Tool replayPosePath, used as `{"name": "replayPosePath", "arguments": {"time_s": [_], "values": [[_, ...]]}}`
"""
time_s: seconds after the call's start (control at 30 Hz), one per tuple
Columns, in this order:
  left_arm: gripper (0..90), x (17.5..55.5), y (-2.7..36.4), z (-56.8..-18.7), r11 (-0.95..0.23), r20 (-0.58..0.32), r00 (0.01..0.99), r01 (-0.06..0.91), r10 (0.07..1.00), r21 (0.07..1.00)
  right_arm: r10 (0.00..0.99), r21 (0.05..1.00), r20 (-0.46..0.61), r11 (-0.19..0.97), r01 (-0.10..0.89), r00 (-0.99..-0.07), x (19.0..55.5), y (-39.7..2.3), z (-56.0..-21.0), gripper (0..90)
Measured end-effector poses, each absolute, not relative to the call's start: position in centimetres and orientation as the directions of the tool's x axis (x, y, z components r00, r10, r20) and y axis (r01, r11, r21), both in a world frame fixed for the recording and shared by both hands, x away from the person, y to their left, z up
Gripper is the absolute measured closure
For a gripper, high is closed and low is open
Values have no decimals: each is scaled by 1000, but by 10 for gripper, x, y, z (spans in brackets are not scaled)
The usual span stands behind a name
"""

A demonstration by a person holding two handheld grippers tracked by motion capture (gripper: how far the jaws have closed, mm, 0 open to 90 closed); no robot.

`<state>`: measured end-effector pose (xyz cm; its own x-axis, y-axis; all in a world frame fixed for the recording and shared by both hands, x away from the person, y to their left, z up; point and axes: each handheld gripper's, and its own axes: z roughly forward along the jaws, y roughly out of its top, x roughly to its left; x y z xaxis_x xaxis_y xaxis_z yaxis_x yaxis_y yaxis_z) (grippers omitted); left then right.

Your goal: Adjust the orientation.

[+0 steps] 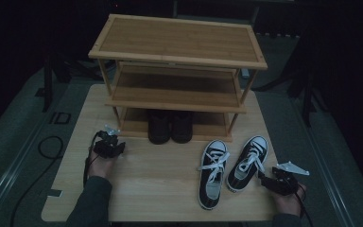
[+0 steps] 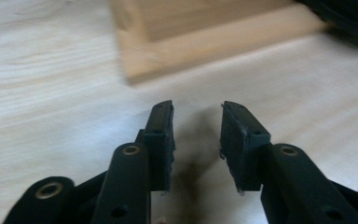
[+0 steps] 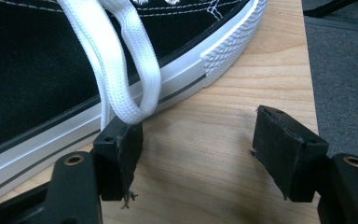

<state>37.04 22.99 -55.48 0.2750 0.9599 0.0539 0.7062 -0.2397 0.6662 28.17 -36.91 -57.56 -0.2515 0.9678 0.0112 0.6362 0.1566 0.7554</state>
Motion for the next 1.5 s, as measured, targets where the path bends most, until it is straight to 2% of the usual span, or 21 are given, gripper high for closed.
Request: {"name": "replayPosePath", "arguments": {"time_s": [0.27,0.33,0.5,0.67,0.8,1.0,1.37,1.43,1.47,1.5], "values": [[635,399,247,-548,-131,18,173,672,985,729,968,756,12,156,636,-251,282,-369,-576,331],[632,405,246,-548,-114,-9,181,657,983,745,968,755,12,156,636,-251,282,-369,-576,331],[625,417,240,-552,-116,-13,189,657,982,745,968,755,12,156,636,-251,282,-369,-576,331],[639,428,234,-559,-84,-21,146,673,989,734,968,756,11,156,636,-251,282,-369,-576,331],[703,435,232,-560,-59,-18,104,687,994,725,968,756,12,156,636,-251,282,-369,-576,331],[709,438,229,-559,-57,-7,90,691,996,721,968,756,11,156,636,-251,282,-369,-576,331],[717,432,218,-557,-102,70,74,685,995,722,968,756,11,156,636,-251,282,-369,-576,331],[747,432,218,-557,-102,70,74,685,995,722,968,756,11,156,636,-251,282,-369,-576,331],[855,427,223,-558,-12,-3,22,674,1000,738,968,755,11,157,636,-251,282,-369,-576,331],[854,427,223,-557,-3,-12,18,678,1000,735,968,756,11,157,636,-251,282,-369,-576,331]]}}
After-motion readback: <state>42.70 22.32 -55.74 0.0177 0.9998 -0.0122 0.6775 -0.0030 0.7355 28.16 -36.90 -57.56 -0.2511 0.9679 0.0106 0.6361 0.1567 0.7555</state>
